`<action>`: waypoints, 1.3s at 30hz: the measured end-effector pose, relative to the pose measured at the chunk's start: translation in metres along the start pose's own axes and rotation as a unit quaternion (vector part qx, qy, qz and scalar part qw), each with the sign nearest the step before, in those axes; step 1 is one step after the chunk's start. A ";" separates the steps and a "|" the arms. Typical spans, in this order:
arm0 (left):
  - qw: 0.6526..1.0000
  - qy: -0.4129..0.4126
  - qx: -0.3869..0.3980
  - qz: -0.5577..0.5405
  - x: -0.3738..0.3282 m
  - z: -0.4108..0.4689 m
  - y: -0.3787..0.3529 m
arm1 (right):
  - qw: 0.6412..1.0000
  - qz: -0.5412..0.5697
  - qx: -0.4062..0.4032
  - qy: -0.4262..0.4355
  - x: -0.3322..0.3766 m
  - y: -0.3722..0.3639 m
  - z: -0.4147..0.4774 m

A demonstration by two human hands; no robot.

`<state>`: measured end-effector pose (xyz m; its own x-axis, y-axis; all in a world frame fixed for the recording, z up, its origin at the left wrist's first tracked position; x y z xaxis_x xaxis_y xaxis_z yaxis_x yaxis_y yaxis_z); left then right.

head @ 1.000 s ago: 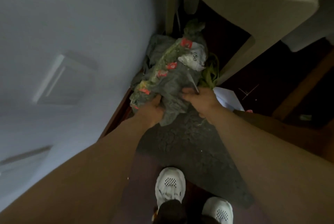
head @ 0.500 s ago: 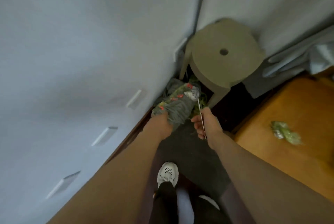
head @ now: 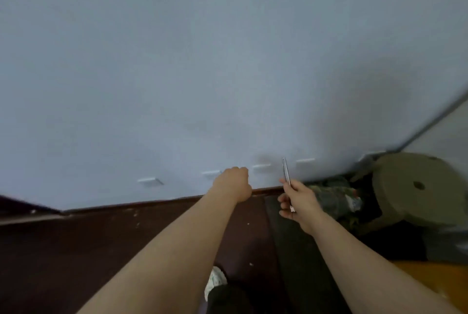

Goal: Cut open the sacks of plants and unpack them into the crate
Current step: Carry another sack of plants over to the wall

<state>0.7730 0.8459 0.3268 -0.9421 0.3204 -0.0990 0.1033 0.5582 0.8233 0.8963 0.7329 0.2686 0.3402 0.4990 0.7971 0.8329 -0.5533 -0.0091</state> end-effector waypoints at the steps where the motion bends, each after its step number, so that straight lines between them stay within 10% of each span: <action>1: 0.999 0.029 -0.013 -0.010 0.031 -0.014 0.012 | 0.999 -0.014 0.028 0.014 0.010 -0.029 -0.009; 10: 0.942 0.271 -0.132 -0.150 0.348 -0.191 0.069 | 0.938 -0.168 0.279 0.119 0.058 -0.330 -0.143; 21: 0.778 0.509 -0.182 -0.319 0.710 -0.494 -0.040 | 0.806 -0.221 0.541 0.096 -0.106 -0.704 -0.426; 39: 0.622 0.668 -0.155 -0.378 1.041 -0.645 -0.134 | 0.684 -0.315 0.658 -0.006 -0.268 -1.059 -0.609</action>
<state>-0.4278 0.6108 0.4742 -0.1298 -0.9816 -0.1402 -0.4011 -0.0774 0.9128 -0.3429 0.7785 0.4323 -0.2706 0.3705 0.8885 0.4840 0.8502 -0.2071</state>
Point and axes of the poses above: each hand's wrist, its own z-axis towards the middle knuckle, its own y-axis out of the back of the hand, x = y × z, the point moved 10 cm from there along z, towards the middle knuckle, and after that the axes turned 7 degrees about y, right-handed, at the moved point
